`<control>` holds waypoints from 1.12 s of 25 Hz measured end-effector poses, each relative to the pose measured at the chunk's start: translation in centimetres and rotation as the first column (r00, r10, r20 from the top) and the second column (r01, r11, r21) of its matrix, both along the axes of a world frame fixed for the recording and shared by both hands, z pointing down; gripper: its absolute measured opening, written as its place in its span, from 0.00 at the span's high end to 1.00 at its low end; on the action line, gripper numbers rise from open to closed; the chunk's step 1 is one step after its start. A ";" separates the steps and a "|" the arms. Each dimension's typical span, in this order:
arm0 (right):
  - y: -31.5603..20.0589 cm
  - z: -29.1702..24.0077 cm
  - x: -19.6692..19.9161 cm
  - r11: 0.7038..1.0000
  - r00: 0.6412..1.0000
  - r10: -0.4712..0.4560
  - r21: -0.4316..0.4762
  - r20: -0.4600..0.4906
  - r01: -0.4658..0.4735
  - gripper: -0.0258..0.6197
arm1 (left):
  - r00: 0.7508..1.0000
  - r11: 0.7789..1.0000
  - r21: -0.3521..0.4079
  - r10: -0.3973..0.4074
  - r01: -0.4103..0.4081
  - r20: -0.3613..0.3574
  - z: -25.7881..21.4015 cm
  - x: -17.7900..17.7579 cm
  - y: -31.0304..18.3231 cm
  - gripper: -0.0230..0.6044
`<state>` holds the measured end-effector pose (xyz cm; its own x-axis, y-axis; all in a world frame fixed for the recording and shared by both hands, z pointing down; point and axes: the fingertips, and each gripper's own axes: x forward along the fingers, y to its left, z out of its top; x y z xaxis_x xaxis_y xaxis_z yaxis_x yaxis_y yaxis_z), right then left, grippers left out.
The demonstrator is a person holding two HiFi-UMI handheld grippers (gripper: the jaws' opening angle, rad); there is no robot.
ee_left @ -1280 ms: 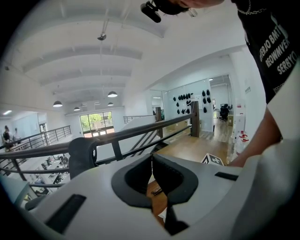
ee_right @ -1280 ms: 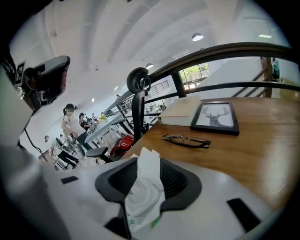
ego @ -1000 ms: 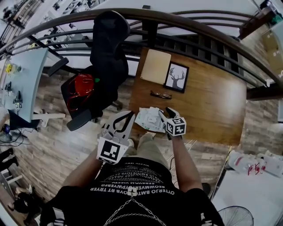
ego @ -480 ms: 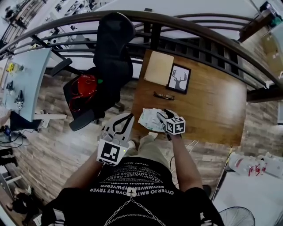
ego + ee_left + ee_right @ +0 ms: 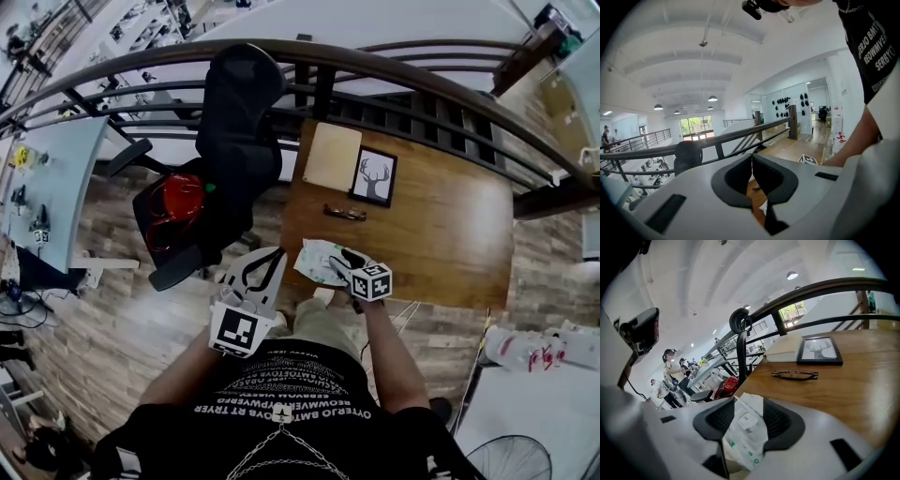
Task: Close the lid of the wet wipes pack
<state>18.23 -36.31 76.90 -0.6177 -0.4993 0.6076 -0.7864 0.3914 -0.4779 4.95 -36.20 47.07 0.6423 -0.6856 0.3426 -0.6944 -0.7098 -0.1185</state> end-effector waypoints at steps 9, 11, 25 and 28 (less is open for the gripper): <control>1.6 0.5 -0.7 0.997 0.996 0.077 -0.015 0.035 -0.076 0.79 | 1.000 1.000 -0.014 -0.002 0.002 0.009 0.5 -1.9 1.4 0.92; 1.8 0.8 -1.0 0.996 0.995 0.093 -0.020 0.042 -0.092 0.79 | 1.000 1.000 -0.019 -0.003 0.003 0.020 0.7 -2.5 1.8 0.92; 3.3 4.3 -1.6 0.995 0.978 0.089 -0.021 -0.187 -0.094 0.91 | 0.998 0.998 -0.062 -0.002 0.006 0.060 2.4 -5.0 4.7 0.92; 3.3 4.6 -1.4 0.996 0.964 0.085 0.005 -0.251 -0.086 0.93 | 0.998 0.997 -0.076 -0.001 0.006 0.067 3.0 -5.4 5.2 0.92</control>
